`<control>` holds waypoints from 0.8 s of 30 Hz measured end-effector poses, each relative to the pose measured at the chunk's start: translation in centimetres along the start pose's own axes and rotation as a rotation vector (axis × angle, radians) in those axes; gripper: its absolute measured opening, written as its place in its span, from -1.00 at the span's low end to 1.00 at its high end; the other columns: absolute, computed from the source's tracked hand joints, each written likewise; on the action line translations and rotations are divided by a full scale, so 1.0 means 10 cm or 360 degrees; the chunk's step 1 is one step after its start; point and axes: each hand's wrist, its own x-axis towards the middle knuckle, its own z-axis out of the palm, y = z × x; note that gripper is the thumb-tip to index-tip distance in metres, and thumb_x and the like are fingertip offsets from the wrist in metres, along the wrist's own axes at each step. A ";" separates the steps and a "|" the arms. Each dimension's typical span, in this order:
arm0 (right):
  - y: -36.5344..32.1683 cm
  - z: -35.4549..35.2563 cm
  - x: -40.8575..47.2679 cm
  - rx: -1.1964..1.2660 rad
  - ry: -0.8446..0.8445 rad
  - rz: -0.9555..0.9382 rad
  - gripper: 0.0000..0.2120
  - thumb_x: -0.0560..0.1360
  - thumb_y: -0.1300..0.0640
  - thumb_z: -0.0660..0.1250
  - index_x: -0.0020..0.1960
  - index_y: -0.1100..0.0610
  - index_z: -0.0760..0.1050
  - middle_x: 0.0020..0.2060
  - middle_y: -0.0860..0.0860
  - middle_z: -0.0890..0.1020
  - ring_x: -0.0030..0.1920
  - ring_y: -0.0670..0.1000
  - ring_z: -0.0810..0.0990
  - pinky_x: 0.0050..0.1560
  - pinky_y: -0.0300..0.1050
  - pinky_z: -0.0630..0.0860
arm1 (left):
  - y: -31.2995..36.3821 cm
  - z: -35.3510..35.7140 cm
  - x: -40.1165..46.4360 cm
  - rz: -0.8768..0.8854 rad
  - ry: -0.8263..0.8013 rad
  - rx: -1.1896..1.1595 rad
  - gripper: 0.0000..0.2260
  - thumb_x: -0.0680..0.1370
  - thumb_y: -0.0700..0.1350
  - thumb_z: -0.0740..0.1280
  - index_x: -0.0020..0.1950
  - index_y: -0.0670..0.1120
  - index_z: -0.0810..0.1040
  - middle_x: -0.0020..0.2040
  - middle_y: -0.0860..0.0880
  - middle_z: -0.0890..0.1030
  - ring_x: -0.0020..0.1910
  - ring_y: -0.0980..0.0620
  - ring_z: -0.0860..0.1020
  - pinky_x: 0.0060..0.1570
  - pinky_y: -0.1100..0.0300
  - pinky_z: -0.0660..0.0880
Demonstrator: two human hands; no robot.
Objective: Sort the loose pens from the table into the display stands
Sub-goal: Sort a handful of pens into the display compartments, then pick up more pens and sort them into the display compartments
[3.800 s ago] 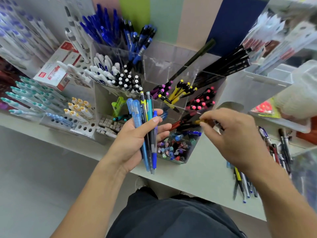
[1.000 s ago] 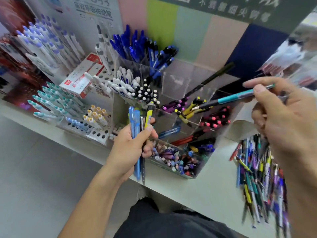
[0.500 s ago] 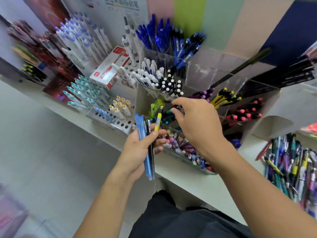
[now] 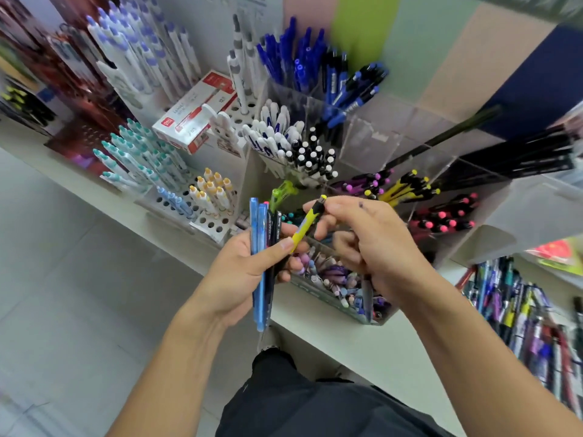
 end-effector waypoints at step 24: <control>-0.32 -0.66 -0.30 -0.1181 0.0602 -0.0532 -0.78 0.55 -0.08 0.40 -0.10 0.05 0.71 -0.35 -0.06 0.68 -0.33 -0.11 0.60 -0.23 -0.14 0.55 | 0.04 0.65 0.16 0.0006 -0.0355 -0.0017 -0.81 0.63 -0.34 0.21 0.20 -0.19 0.52 -0.02 -0.15 0.67 -0.23 0.01 0.56 -0.23 0.18 0.53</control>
